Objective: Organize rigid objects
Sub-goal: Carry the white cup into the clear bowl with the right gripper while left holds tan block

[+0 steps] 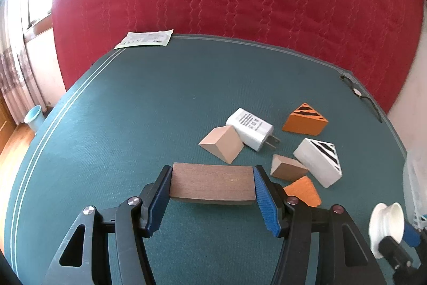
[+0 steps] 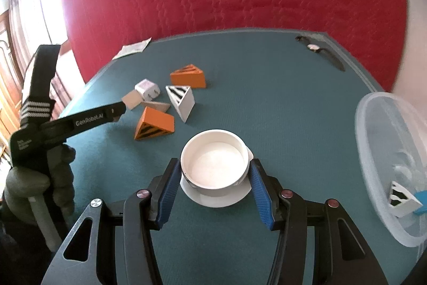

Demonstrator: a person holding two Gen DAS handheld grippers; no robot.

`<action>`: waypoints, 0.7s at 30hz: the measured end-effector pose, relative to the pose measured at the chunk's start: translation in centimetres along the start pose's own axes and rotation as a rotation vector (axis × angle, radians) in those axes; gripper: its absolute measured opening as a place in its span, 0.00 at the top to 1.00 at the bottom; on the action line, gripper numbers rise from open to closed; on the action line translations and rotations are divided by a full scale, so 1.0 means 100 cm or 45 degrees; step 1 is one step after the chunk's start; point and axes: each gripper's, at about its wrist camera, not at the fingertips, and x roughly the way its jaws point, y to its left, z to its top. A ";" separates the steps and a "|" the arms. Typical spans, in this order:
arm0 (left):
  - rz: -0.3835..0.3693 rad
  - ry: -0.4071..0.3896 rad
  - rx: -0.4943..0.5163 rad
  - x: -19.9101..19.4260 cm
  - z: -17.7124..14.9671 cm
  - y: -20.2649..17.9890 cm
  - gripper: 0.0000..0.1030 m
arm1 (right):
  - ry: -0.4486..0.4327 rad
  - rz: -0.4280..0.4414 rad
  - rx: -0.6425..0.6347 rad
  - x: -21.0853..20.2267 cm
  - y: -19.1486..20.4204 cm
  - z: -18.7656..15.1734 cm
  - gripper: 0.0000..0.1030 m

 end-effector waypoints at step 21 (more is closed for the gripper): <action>-0.101 -0.058 0.053 -0.028 0.000 -0.025 0.39 | -0.161 -0.303 0.241 -0.069 -0.082 0.001 0.48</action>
